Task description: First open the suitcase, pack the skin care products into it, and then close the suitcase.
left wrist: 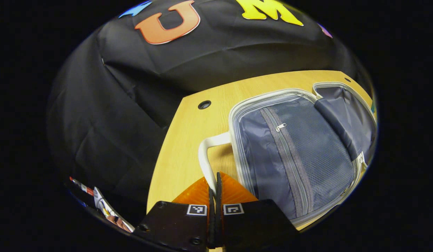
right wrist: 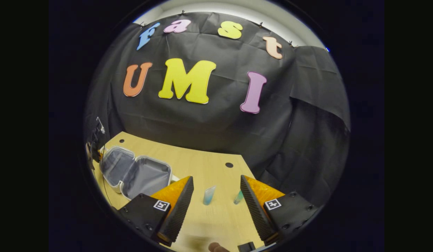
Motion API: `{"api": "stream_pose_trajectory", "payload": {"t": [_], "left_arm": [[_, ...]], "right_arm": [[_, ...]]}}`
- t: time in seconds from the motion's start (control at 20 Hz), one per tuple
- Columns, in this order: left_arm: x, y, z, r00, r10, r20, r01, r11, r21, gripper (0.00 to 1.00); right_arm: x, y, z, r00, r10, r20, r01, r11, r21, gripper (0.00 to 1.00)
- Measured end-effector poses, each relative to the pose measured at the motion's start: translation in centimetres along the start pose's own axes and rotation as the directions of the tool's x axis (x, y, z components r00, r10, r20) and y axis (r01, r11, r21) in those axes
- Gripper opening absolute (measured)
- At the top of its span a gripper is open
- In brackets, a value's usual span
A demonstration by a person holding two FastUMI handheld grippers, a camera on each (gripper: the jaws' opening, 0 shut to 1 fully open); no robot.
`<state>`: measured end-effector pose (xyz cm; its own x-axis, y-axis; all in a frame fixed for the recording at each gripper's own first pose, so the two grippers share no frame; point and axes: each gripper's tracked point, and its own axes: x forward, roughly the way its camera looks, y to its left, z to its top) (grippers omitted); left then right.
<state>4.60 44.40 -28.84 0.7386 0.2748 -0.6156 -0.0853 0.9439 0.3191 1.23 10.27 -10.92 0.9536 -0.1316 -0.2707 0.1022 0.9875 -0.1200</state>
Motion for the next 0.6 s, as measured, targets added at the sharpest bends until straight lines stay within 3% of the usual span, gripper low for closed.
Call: {"api": "stream_pose_trajectory", "payload": {"t": [0.2,0.3,0.35,0.4,0.45,0.5,0.55,0.6], "left_arm": [[0.5,-0.1,-0.3,0.999,-0.041,0.015,0.041,0.999,-0.032,0.08],[0.3,1.3,-0.5,1.000,0.001,0.014,-0.001,0.999,-0.045,0.26],[0.0,1.7,-0.6,1.000,0.019,0.021,-0.018,0.999,-0.048,0.48],[-0.7,1.9,-0.2,0.999,0.026,0.038,-0.023,0.998,-0.061,0.48],[-1.5,1.9,0.3,0.998,0.040,0.058,-0.035,0.997,-0.073,0.68],[-2.3,1.6,0.8,0.996,0.041,0.075,-0.035,0.996,-0.082,0.68],[-3.3,1.2,1.2,0.995,0.046,0.089,-0.038,0.995,-0.090,0.82],[-4.3,0.5,1.7,0.994,0.041,0.098,-0.032,0.995,-0.099,0.89]], "right_arm": [[-0.6,0.0,-0.7,1.000,-0.002,-0.014,0.002,1.000,-0.028,0.80],[-0.6,-0.2,-0.6,1.000,0.003,-0.011,-0.003,0.999,-0.047,0.80],[-0.7,-0.4,-0.7,1.000,0.010,-0.006,-0.010,0.999,-0.054,0.80],[-0.7,-0.6,-0.9,1.000,0.017,-0.002,-0.017,0.998,-0.062,0.80],[-0.6,-0.7,-1.1,0.999,0.037,0.002,-0.037,0.998,-0.057,0.80],[-0.7,-0.6,-1.0,0.997,0.074,0.010,-0.074,0.997,-0.030,0.80],[-0.6,-0.9,-1.0,0.995,0.096,0.014,-0.096,0.995,-0.012,0.80],[-0.5,-1.0,-1.1,0.993,0.114,0.016,-0.114,0.993,-0.006,0.80]]}}
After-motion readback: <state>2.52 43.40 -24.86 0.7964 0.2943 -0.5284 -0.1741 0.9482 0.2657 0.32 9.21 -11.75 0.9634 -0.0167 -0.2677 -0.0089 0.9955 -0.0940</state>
